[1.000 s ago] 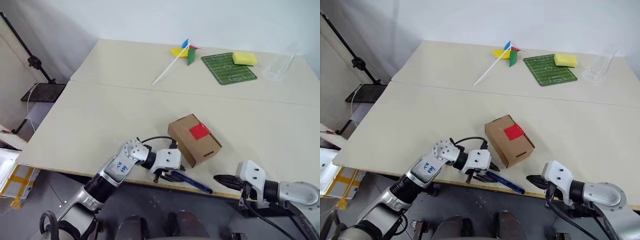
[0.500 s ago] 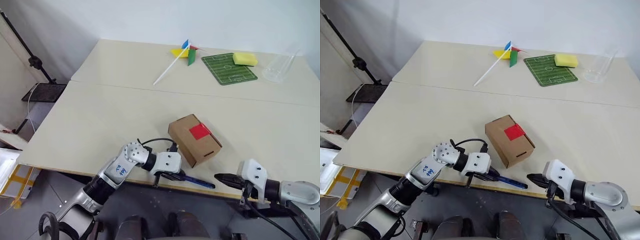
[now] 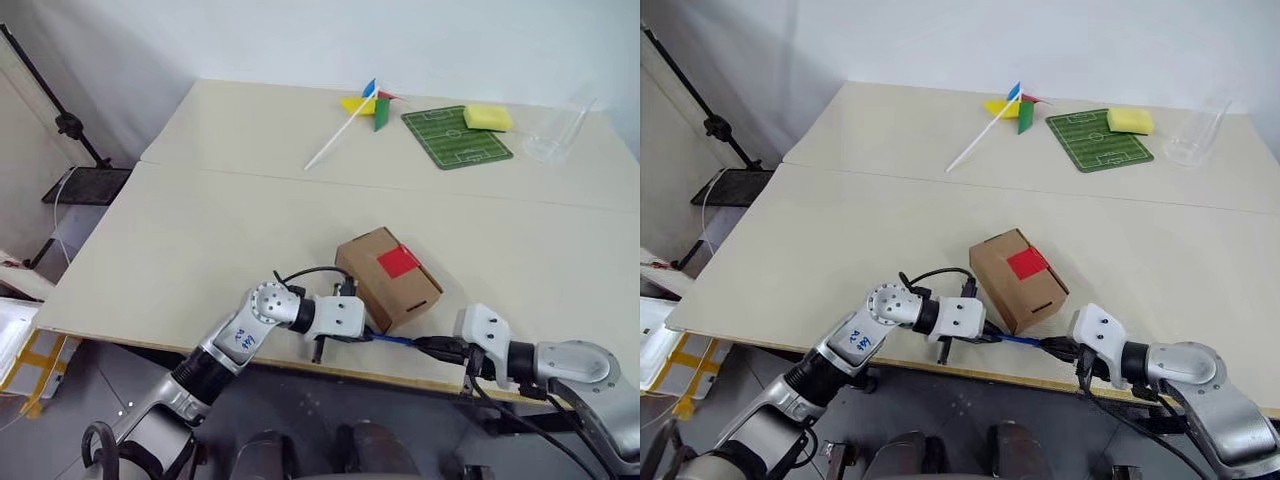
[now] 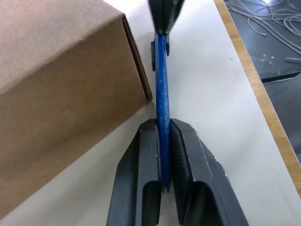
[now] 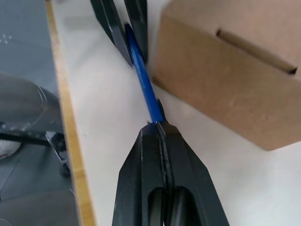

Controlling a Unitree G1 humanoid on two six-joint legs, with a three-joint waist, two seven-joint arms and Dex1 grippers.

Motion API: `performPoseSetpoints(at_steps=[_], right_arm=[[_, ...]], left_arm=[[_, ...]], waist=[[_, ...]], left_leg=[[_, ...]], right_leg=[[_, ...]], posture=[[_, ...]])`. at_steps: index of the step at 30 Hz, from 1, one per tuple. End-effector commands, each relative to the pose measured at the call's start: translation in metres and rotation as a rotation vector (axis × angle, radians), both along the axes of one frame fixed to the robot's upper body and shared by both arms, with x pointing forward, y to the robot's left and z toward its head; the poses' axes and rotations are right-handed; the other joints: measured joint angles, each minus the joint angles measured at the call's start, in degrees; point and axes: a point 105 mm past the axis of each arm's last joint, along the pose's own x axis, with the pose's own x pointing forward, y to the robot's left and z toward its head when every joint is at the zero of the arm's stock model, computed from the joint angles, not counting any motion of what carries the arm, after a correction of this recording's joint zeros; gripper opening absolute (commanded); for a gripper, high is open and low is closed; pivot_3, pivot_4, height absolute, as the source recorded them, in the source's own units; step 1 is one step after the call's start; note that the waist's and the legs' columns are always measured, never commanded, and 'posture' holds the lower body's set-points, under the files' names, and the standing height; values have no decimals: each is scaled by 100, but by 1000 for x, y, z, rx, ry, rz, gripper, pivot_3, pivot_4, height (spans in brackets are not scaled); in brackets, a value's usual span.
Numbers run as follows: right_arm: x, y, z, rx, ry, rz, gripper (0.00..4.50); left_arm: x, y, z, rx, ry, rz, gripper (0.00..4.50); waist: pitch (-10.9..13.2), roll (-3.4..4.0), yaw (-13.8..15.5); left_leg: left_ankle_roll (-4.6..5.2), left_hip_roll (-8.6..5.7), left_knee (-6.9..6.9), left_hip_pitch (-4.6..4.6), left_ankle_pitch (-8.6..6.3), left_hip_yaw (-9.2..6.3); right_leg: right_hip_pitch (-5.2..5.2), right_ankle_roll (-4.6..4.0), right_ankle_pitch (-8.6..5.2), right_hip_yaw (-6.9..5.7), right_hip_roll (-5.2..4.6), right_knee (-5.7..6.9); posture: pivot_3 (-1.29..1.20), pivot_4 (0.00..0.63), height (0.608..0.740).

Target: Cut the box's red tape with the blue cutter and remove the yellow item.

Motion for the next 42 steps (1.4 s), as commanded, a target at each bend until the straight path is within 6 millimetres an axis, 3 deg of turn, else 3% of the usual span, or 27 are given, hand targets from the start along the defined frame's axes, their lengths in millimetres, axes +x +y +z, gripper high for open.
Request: performPoseSetpoints(at_steps=[1, 5, 11, 15, 23, 29, 32, 36, 42], right_arm=[[0, -2, 4, -9, -13, 11, 0], [-3, -4, 7, 2, -14, 8, 0], [-12, -11, 14, 38, -14, -13, 0], [-15, -14, 17, 49, -16, -25, 0], [-21, -12, 19, 73, -15, -37, 0], [-23, -16, 22, 82, -24, -57, 0], [-23, -16, 23, 83, -25, -61, 0], [-23, -16, 23, 86, -25, -62, 0], [-24, -14, 23, 90, -23, -60, 0]], left_arm=[[-1, 5, -10, 47, 7, 8, 398], [-8, 8, -10, 36, 101, 11, 398], [-15, 6, -8, -13, 176, -5, 2156], [-13, 5, -10, -42, 282, 55, 2156], [-17, 4, -17, -28, 333, 91, 2156], [-24, 4, -37, 42, 310, 112, 2156], [-22, 8, -44, 80, 247, 116, 1562], [-22, 9, -46, 84, 246, 120, 447], [-26, 9, -48, 96, 236, 94, 441]], waist=[[0, 0, -2], [0, 0, -7], [0, 0, 1], [0, 0, 1], [0, 1, 2], [-2, 2, 11], [-9, 0, 18], [-14, -1, 18], [-19, -1, 16]], left_leg=[[0, 0, 0, 0, 0, 0], [0, 0, -1, 0, 0, 0], [0, 0, -6, -1, 0, 0], [1, 0, -5, -2, 0, 0], [1, 0, -4, -1, 0, -1], [1, 0, -7, -1, -1, -1], [3, -1, -6, 0, -2, -1], [4, -1, -6, 2, -2, -1], [5, -1, -6, 3, -3, -2]], right_leg=[[0, 0, 0, 0, 0, 0], [0, 0, 0, 0, 0, 1], [0, 0, 0, 0, 0, -4], [0, 0, 0, 0, 0, -5], [1, 0, 0, 0, 0, -5], [2, 0, 0, 0, 0, -8], [4, 0, 0, 0, -1, -10], [7, 0, 0, 0, -2, -10], [9, 0, 0, 0, -2, -10]], posture=[[0, 150, 740], [0, 150, 740], [0, 150, 740], [0, 150, 740], [0, 150, 740], [0, 150, 740], [0, 150, 740], [0, 150, 740], [0, 150, 740]])
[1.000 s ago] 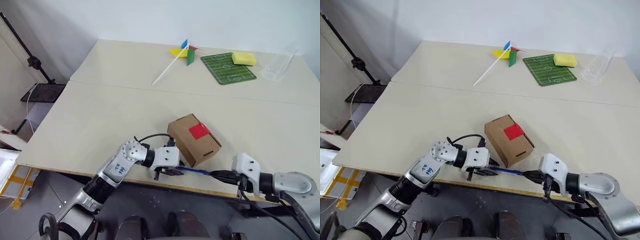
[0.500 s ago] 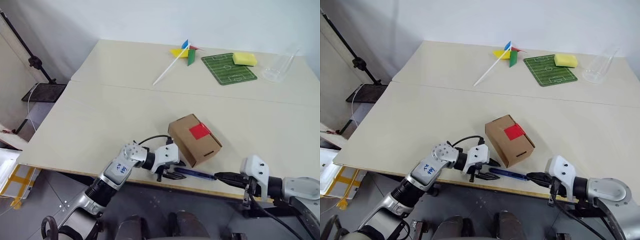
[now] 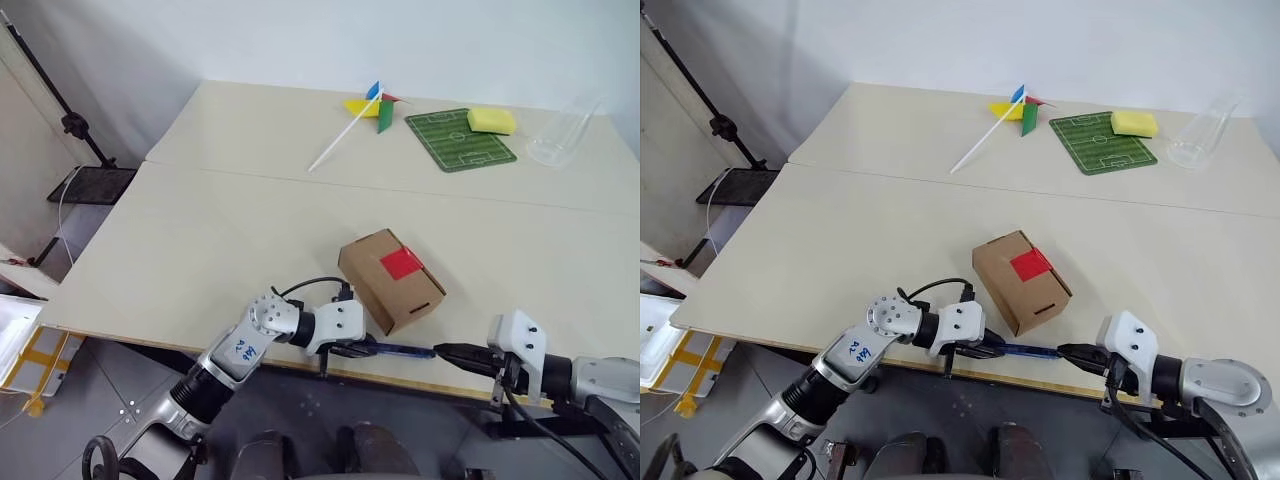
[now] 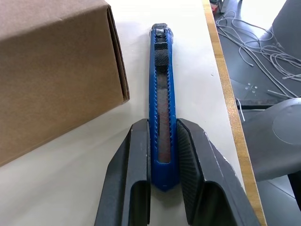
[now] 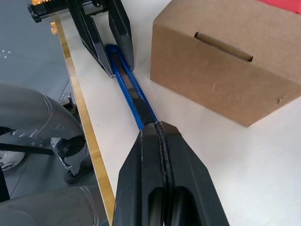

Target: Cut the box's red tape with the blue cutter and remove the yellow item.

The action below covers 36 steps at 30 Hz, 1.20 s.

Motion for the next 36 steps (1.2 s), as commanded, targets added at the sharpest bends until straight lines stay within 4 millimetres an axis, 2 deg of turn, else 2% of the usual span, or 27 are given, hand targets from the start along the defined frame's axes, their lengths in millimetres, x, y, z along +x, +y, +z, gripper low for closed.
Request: performPoseSetpoints(at_steps=[1, 7, 13, 23, 27, 32, 36], right_arm=[[-1, 3, 8, 15, -32, 8, 0], [4, 5, 5, -21, -18, 48, 0], [6, 3, 0, -106, -9, 105, 0], [18, 4, -13, -120, 24, 123, 0], [15, 5, -22, -129, 44, 148, 0], [15, 15, -23, -112, 29, 186, 0], [16, 31, -24, -82, 22, 209, 0]], left_arm=[[-8, 11, -36, 136, 56, 1, 441], [-1, 9, -27, 117, -49, -31, 441], [4, 7, -24, 116, -66, -33, 441], [9, 5, -21, 124, -97, -30, 441], [9, 6, -21, 126, -96, -28, 441], [8, 6, -22, 129, -92, -27, 441], [6, 5, -22, 129, -88, -29, 441]], waist=[[-1, 0, 1], [-1, 0, -3], [-1, 0, 3], [-2, -1, -4], [-2, -1, -1], [-3, -2, -7], [-4, -4, -9]], left_leg=[[0, 0, 0, 0, 0, 0], [0, 0, 1, 1, 0, 0], [3, -2, 2, -1, -2, 0], [5, -3, 5, -1, -1, 0], [5, -3, 5, 0, -1, 0], [5, -3, 7, 1, -1, -1], [5, -3, 7, 2, 0, -1]], right_leg=[[0, 0, 0, 0, 0, 0], [0, 0, 0, 0, 0, 0], [0, 0, 0, 0, -2, -1], [0, 2, 1, 0, -3, 0], [0, 2, 1, 0, -4, 0], [2, 3, 2, 0, -4, 1], [2, 3, 2, 0, -4, 2]], posture=[[0, 150, 740], [0, 150, 740], [0, 150, 740], [0, 150, 740], [0, 150, 740], [0, 150, 740], [0, 150, 740]])
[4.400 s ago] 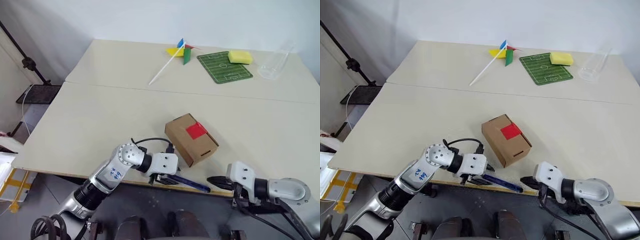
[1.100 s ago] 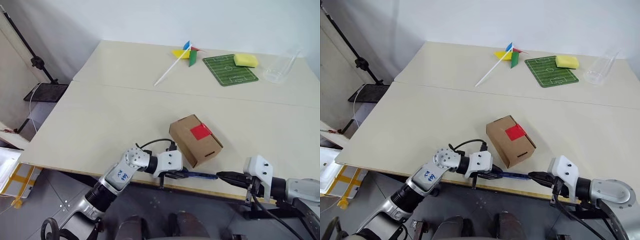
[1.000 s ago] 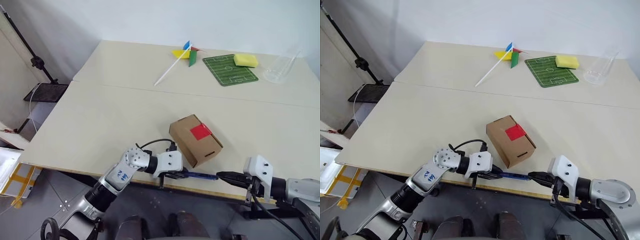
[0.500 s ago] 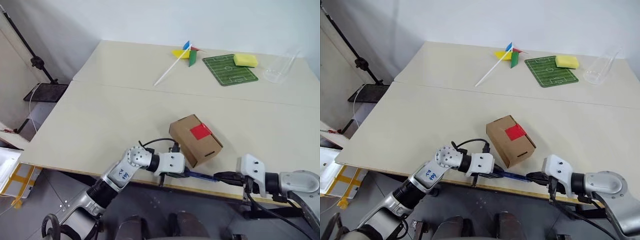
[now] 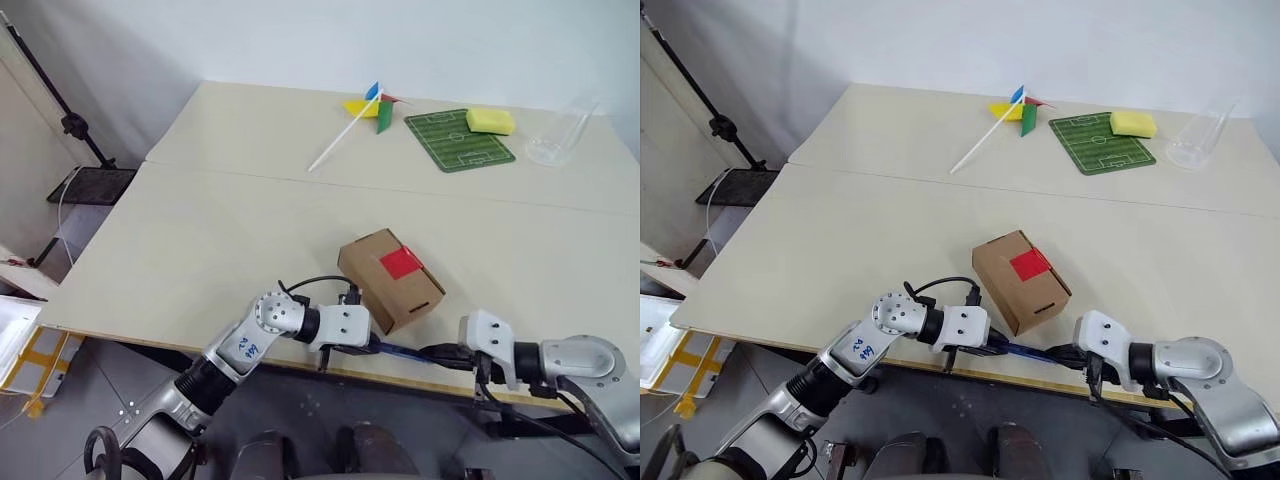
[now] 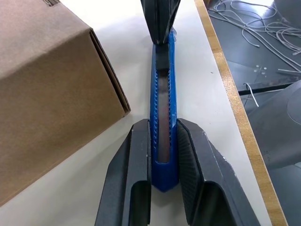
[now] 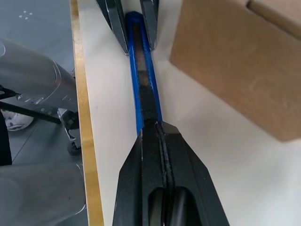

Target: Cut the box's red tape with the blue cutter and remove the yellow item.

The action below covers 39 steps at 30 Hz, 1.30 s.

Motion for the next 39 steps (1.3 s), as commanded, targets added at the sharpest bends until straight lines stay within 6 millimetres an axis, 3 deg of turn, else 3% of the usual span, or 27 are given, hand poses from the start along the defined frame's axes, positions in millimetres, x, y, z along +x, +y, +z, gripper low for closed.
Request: performPoseSetpoints(at_steps=[1, 10, 15, 17, 19, 22, 23, 26, 32, 36, 39], right_arm=[[-2, 17, -2, 29, 1, 34, 0], [4, 33, 1, 70, -8, 36, 0], [3, 28, 24, 174, -13, -31, 0], [0, 21, 44, 264, 30, -83, 0], [-12, 7, 81, 457, 96, -153, 348], [-19, -11, 100, 569, 153, -298, 1279], [-21, -16, 101, 595, 207, -348, 1466], [-31, -25, 90, 547, 443, -483, 2574], [-29, -3, 96, 663, 621, -501, 4483], [-24, 10, 89, 675, 654, -507, 4483], [-24, 18, 78, 587, 662, -494, 4483]], left_arm=[[1, 10, -25, 104, 36, 53, 441], [1, 9, -23, 99, 32, 46, 441], [1, 11, -18, 57, 10, 41, 441], [0, 16, -12, 13, -25, 17, 441], [5, 26, 13, -136, -169, 5, 441], [4, 37, 42, -272, -401, -52, 441], [0, 40, 48, -296, -467, -94, 441], [0, 45, 53, -327, -549, -115, 441], [1, 39, 63, -391, -649, -159, 441], [3, 32, 66, -404, -658, -168, 441], [4, 27, 69, -416, -667, -169, 441]], waist=[[-1, -2, -2], [-2, -2, -2], [-2, -2, -1], [-1, -1, -3], [4, 8, -17], [9, -1, -23], [11, -2, -15], [12, 11, -2], [24, -11, -19], [24, -11, -16], [24, -12, -15]], left_leg=[[0, 0, 0, 0, 0, 0], [0, 0, 0, 0, 0, 0], [1, 0, -2, -3, -1, 0], [1, 0, -2, -3, 0, 0], [1, 0, -3, -8, -1, 0], [-4, 5, -24, -8, 3, -3], [-4, 6, -26, -9, 3, -4], [2, 2, -33, -13, 1, -2], [34, -1, -25, -28, -10, -1], [18, -1, -27, -33, 0, -1], [17, -1, -27, -39, 0, -1]], right_leg=[[0, 0, 0, 0, 0, 0], [-1, 0, 0, 0, -2, 1], [-4, 0, 0, -1, -3, -1], [-4, 0, 0, -1, -3, 0], [-11, -1, 0, 0, -5, 2], [-18, -3, -1, -2, 3, -2], [-20, -4, -1, -3, 3, -1], [-18, -5, 0, -3, 0, -13], [-21, 5, 5, -2, 4, -25], [-24, 13, 8, -2, 6, -33], [-26, 22, 11, -2, 6, -43]], posture=[[0, 150, 740], [0, 150, 740], [0, 150, 740], [0, 150, 740], [0, 150, 740], [0, 150, 740], [0, 150, 740], [0, 150, 740], [0, 150, 740], [0, 150, 740], [0, 150, 740]])
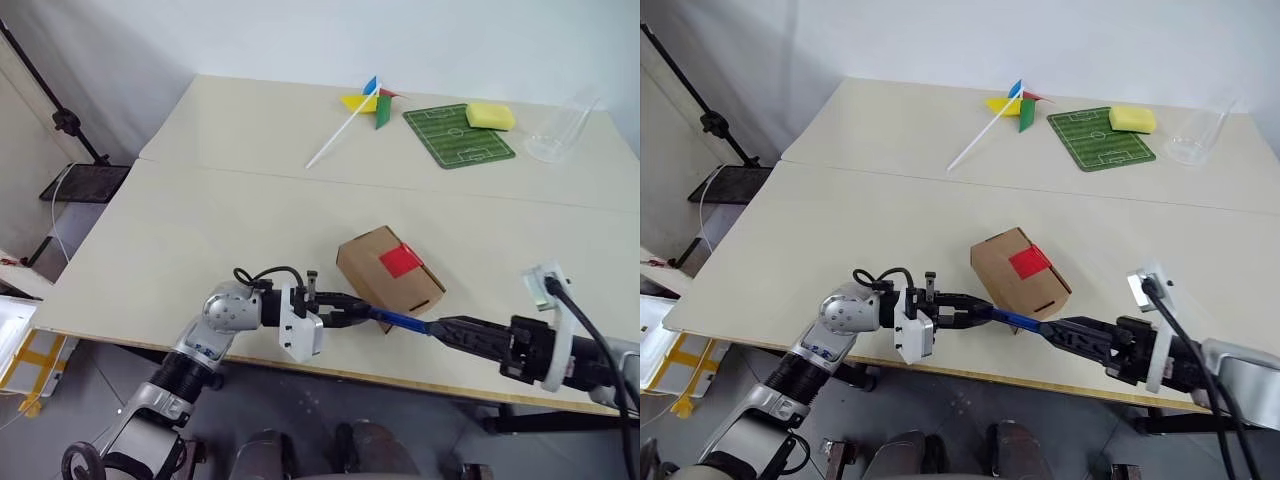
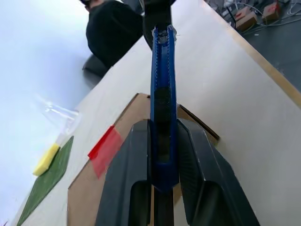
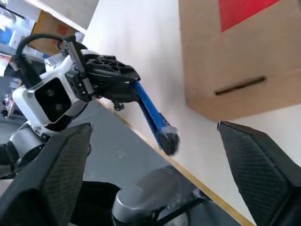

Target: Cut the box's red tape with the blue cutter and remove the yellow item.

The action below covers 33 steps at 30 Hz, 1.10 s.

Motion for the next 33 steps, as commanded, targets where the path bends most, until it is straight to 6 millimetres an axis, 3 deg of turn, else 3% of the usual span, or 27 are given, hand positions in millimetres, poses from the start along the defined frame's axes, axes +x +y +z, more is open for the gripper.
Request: performPoseSetpoints(at_steps=[1, 7, 8, 11, 21, 30, 33], right_arm=[[1, 10, -6, -59, -6, 42, 4483], [13, 15, -3, -31, -26, 26, 4483], [15, 16, -4, -28, -30, 20, 4309], [19, 18, -3, -5, -31, -4, 3565], [24, 18, 0, 23, -52, -29, 194], [23, 17, 0, 49, -36, -31, 181], [20, 18, 2, 50, -42, -15, 180]], left_arm=[[0, -6, 10, -41, -39, -13, 441], [2, -7, 12, -53, -47, -2, 441], [2, -7, 12, -54, -47, -2, 441], [2, -9, 12, -55, -49, -4, 441], [1, -9, 11, -49, -54, -9, 441], [1, -11, 13, -61, -47, -14, 441], [-1, -5, 15, -65, 13, -22, 1309]], waist=[[0, 0, -1], [0, 0, 1], [0, 0, 2], [1, 1, 1], [0, 1, 0], [0, 1, -3], [0, 1, -3]], left_leg=[[0, 0, 0, -2, 0, 0], [1, 0, 0, -6, -1, 0], [1, 0, -1, -6, -1, 0], [1, 1, -2, -7, -1, 0], [1, 1, -1, -7, -1, 0], [2, 2, 0, -7, -1, 0], [2, 1, -1, -7, -1, 0]], right_leg=[[0, 1, 0, 0, 0, -3], [-3, 3, 1, 0, -1, -8], [-3, 3, 1, 0, -1, -8], [-4, 3, 1, 0, -1, -10], [-4, 3, 1, 0, -2, -8], [-4, 3, 1, 0, -2, -8], [-4, 3, 1, 0, -2, -8]], posture=[[0, 150, 740], [0, 150, 740], [0, 150, 740], [0, 150, 740], [0, 150, 740], [0, 150, 740], [0, 150, 740]])
